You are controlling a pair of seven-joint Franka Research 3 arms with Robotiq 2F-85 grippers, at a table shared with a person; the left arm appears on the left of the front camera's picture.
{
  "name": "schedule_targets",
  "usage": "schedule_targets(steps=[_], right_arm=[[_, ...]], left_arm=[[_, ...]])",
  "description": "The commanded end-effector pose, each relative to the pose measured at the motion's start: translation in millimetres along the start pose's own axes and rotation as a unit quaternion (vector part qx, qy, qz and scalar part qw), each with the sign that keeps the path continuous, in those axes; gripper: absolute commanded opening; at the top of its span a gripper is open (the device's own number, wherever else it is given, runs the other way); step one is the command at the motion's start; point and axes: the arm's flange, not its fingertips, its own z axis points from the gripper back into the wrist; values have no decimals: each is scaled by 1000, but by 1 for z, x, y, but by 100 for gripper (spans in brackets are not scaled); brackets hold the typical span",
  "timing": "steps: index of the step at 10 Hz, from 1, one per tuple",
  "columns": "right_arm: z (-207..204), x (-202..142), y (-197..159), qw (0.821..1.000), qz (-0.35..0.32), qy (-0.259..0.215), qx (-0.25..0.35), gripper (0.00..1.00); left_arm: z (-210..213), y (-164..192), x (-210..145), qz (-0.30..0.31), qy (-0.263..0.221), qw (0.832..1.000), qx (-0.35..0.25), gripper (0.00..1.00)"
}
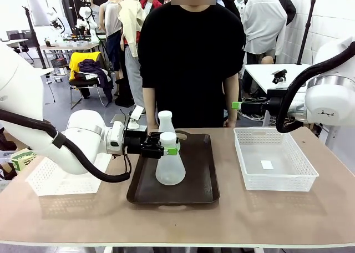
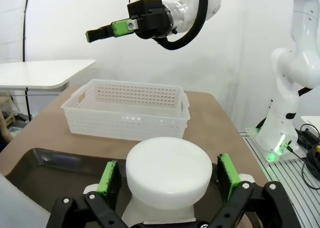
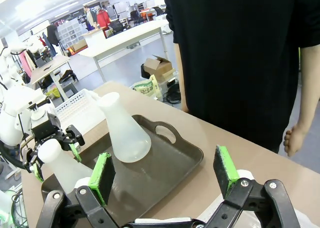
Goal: Prepare the laboratory tools.
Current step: Place the picked Big flask upright in the Handle tray as directed by the person.
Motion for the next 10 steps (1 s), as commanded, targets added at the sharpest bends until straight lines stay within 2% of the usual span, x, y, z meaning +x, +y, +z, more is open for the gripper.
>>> schedule_targets(steps=[1, 4, 5, 10], right_arm=[[0, 0, 1, 1000, 0, 3, -5, 100], [0, 0, 1, 1000, 0, 3, -5, 100], [0, 0, 1, 1000, 0, 3, -5, 100], [0, 0, 1, 1000, 0, 3, -5, 100]], left_arm=[[5, -3, 7, 7, 22, 1000, 10, 100], [15, -3, 8, 32, 24, 998, 39, 100], [8, 1, 3, 2, 12, 1000, 16, 100], [8, 1, 3, 2, 12, 1000, 16, 100]])
